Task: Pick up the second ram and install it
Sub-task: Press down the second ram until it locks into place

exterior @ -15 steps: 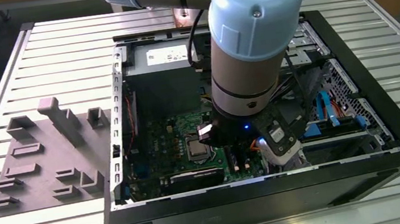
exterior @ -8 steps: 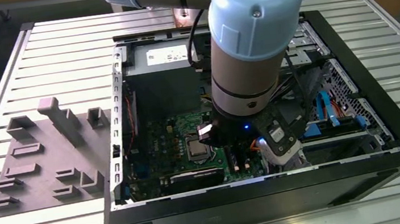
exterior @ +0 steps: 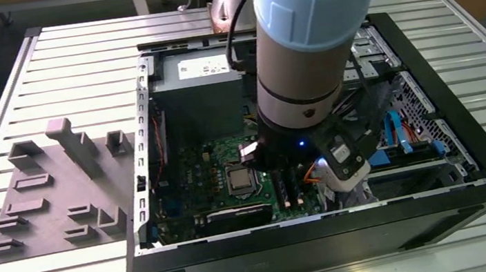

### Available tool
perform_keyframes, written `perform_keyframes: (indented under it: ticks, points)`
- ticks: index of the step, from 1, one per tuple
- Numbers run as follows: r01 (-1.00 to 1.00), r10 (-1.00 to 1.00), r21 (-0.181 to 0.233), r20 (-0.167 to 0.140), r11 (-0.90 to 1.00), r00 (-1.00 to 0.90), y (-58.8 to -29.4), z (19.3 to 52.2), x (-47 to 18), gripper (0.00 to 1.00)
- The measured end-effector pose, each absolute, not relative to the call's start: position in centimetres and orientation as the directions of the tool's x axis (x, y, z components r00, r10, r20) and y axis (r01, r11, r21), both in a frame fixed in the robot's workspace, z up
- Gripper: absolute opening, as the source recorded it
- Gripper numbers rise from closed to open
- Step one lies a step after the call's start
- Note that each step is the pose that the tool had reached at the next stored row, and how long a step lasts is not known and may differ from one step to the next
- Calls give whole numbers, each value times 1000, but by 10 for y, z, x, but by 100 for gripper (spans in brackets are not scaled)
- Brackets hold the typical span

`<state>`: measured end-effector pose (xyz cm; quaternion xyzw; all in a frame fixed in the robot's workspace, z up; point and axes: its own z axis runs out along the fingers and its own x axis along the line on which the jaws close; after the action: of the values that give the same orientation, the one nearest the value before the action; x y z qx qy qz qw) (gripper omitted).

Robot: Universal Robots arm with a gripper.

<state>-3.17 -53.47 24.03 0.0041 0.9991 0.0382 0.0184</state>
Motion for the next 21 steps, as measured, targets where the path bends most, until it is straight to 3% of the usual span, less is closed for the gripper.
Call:
perform_keyframes:
  ticks: [21]
  points:
    - [7,10,77,-36,997,-999,-517,251,-32,11]
